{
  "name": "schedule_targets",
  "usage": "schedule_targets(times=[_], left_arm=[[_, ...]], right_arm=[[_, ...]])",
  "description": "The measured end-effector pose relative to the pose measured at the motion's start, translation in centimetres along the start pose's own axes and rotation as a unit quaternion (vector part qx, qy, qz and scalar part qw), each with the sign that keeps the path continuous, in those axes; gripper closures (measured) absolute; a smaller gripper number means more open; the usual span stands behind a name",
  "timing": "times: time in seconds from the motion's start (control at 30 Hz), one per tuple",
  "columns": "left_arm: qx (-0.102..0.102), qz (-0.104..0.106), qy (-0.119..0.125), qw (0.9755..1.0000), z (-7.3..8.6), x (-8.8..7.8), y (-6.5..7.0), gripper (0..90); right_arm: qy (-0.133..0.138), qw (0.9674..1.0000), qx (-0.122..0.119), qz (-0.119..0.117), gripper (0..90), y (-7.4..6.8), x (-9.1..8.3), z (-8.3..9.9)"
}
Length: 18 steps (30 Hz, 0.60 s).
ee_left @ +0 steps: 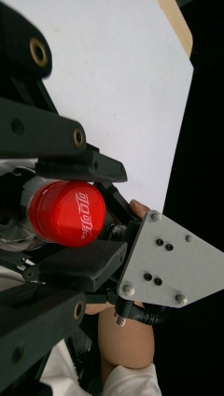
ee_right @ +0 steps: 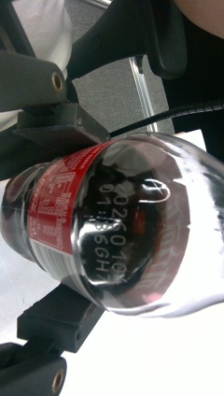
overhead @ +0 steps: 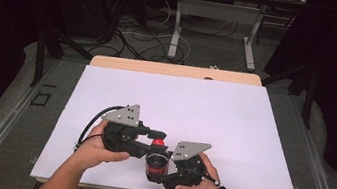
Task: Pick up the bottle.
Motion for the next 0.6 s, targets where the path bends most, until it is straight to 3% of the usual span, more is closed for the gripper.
schedule_targets(times=[0.3,0.47,0.6], left_arm=[[-0.015,-0.010,0.007,0.9998,0.03,0.41,0.30,61.5],[-0.036,-0.045,0.014,0.9983,-0.28,0.54,0.19,61.6],[-0.053,-0.084,0.026,0.9947,-0.64,0.95,0.24,61.7]], right_arm=[[0.000,1.0000,0.002,-0.003,28.7,-0.07,0.10,0.04],[-0.002,0.9998,0.011,0.017,28.8,0.28,-0.01,0.08],[-0.005,0.9991,0.019,0.037,28.8,0.61,-0.15,0.15]])
Point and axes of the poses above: each handheld gripper's, and its own axes: x roughly forward along the jaws, z roughly out of its underside, y roughly to its right, the point moved 5 cm from there along x, roughly forward along the jaws, and after that the axes turned 12 degrees about -x, right-handed, at the moved point
